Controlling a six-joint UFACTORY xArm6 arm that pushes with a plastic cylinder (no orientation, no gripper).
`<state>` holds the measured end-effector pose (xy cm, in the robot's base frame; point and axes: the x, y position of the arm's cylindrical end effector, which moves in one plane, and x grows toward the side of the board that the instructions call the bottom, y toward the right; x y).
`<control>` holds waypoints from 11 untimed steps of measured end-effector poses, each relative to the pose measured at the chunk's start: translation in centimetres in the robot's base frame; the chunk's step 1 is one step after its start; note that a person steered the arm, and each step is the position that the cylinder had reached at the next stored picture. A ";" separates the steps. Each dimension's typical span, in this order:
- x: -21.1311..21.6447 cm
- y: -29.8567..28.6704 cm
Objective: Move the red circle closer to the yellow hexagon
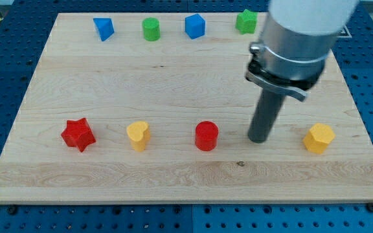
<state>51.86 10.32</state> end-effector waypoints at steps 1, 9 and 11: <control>-2.0 -2.6; -0.2 -3.0; -1.5 -0.7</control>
